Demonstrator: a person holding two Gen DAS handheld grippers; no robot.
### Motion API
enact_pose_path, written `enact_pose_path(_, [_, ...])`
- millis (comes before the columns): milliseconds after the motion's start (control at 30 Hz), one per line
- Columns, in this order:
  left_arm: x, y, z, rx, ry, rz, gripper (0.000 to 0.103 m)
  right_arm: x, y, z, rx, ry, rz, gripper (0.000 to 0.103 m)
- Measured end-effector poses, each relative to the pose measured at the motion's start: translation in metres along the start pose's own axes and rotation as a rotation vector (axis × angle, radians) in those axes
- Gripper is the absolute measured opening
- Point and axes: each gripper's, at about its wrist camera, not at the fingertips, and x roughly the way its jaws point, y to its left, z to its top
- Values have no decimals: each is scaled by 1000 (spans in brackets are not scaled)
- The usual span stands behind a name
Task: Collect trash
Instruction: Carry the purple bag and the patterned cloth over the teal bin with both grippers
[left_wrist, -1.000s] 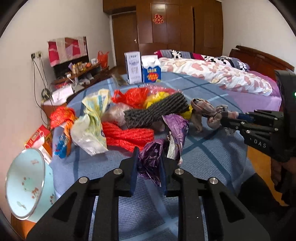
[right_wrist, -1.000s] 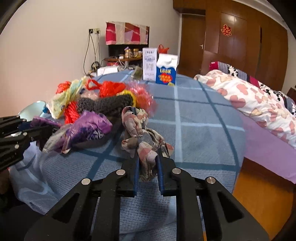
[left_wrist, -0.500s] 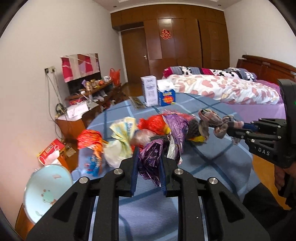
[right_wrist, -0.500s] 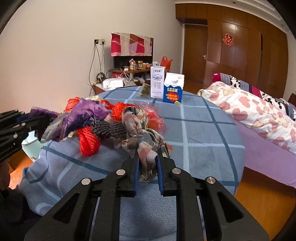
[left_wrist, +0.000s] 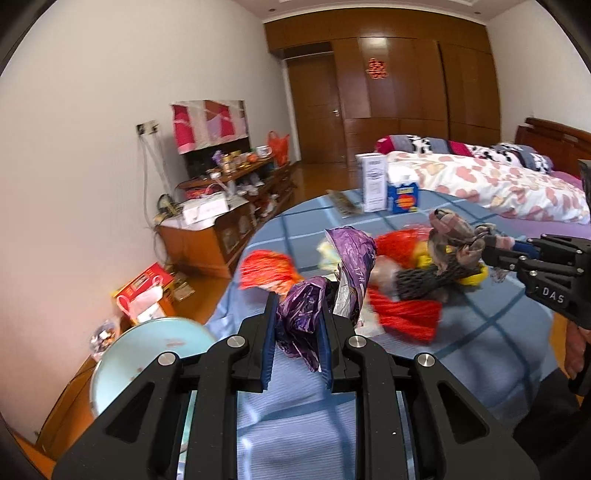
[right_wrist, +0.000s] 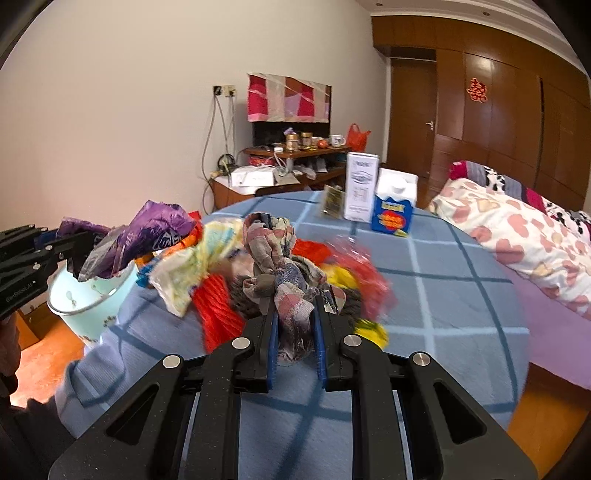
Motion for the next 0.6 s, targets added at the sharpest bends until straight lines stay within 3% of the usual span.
enact_pose_path(600, [-1,64,-14,-85,12,137,19,41,63,38,-105,-3,101,17])
